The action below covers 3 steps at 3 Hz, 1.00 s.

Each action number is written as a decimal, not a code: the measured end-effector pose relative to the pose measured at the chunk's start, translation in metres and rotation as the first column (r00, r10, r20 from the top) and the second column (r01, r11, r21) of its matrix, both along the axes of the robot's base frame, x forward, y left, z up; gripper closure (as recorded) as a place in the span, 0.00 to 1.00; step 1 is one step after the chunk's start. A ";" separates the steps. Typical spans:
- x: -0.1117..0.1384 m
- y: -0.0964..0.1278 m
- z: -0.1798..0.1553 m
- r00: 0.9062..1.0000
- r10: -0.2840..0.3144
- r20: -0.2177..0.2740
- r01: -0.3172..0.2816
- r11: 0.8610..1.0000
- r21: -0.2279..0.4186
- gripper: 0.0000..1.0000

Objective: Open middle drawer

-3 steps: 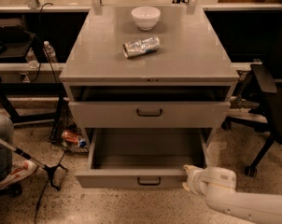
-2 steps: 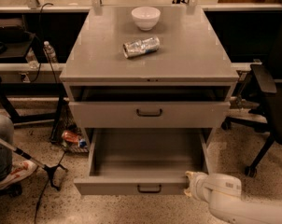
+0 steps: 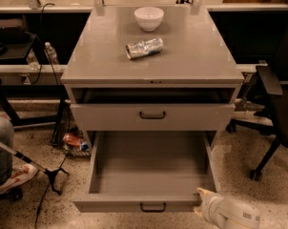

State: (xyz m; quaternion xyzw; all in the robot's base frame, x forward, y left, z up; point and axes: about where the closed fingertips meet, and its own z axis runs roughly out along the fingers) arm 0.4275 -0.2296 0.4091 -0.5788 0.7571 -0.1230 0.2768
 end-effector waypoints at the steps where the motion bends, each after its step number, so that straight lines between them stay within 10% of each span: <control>1: -0.011 -0.005 -0.004 0.999 -0.038 0.000 0.038 0.999 0.017 1.00; 3: -0.014 -0.006 -0.006 0.999 -0.049 -0.001 0.049 0.998 0.026 0.98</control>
Offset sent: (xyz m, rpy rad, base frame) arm -0.0271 -0.0122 -0.0139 0.0547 0.0092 -0.0855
